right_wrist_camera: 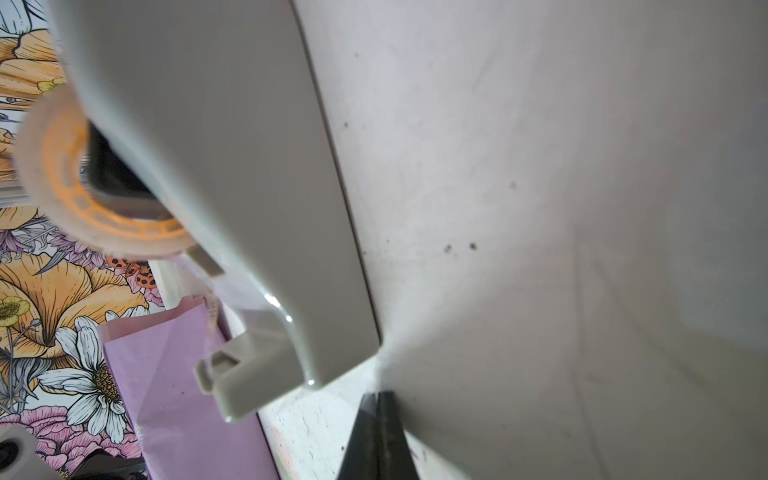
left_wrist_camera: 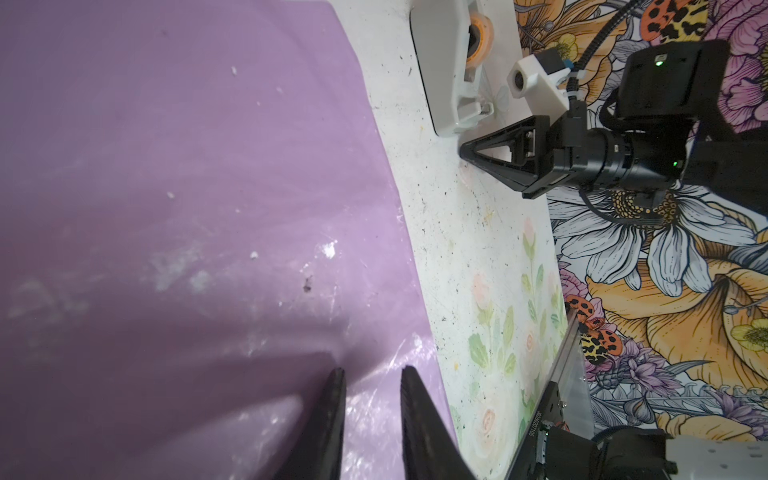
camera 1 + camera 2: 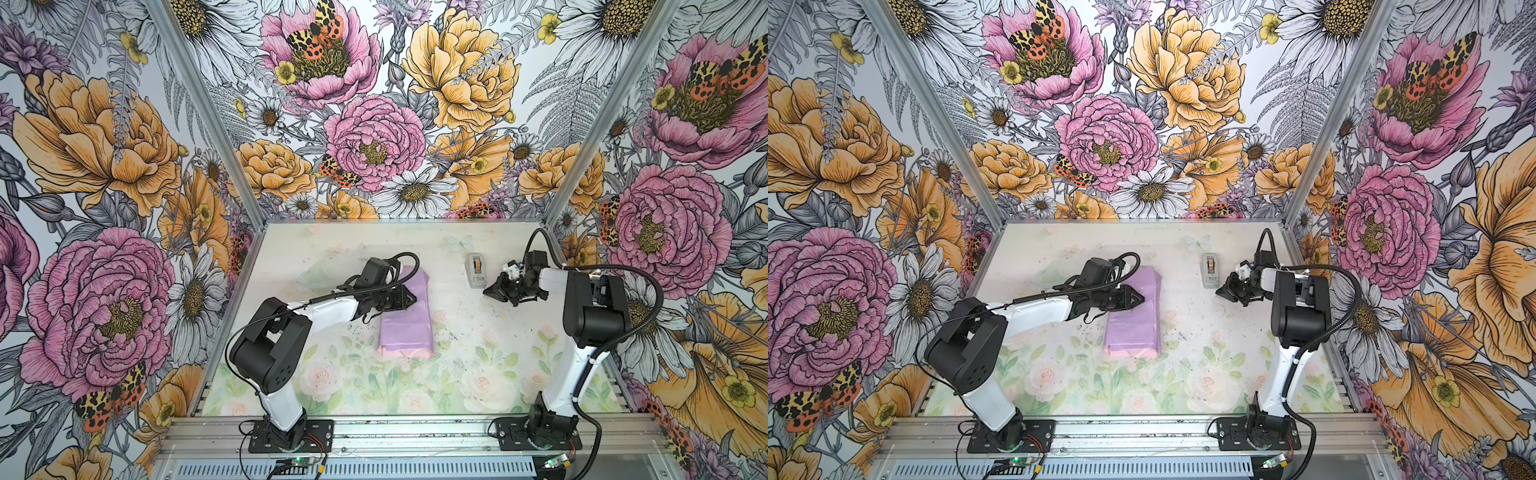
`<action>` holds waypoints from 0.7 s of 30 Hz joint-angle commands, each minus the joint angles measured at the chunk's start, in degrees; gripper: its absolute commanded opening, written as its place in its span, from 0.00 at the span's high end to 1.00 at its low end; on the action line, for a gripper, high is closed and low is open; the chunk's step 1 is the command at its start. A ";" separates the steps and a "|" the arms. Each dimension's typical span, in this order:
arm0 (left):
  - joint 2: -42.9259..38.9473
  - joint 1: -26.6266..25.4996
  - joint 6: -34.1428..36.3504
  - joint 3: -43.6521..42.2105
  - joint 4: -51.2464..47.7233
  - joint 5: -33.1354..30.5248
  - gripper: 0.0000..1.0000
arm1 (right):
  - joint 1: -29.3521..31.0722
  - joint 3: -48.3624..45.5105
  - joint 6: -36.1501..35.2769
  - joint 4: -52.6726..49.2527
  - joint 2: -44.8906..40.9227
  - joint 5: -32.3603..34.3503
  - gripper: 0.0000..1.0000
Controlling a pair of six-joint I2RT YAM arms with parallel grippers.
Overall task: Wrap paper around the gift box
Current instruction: 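Move the right gripper back to the paper seam beside the left gripper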
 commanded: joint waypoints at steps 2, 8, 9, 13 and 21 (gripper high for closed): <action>1.64 -0.61 1.05 -0.17 -5.59 -2.10 0.74 | 0.02 -1.31 -0.11 -0.14 -4.03 3.72 1.00; 1.28 -0.49 1.30 -0.26 -5.88 -2.31 0.74 | 4.12 -2.97 -7.18 -0.28 -14.17 -2.53 1.00; 1.24 -0.61 1.32 -0.34 -5.88 -2.28 0.74 | 5.48 -3.29 -8.22 -0.27 -15.70 -3.86 1.00; 1.19 -0.61 1.22 -0.41 -5.86 -2.27 0.74 | 12.82 -3.20 -12.38 -2.33 -20.17 -8.05 1.00; 1.11 -0.81 1.27 -0.17 -5.86 -2.22 0.74 | 26.07 3.87 -23.13 -16.01 -16.57 -9.11 1.00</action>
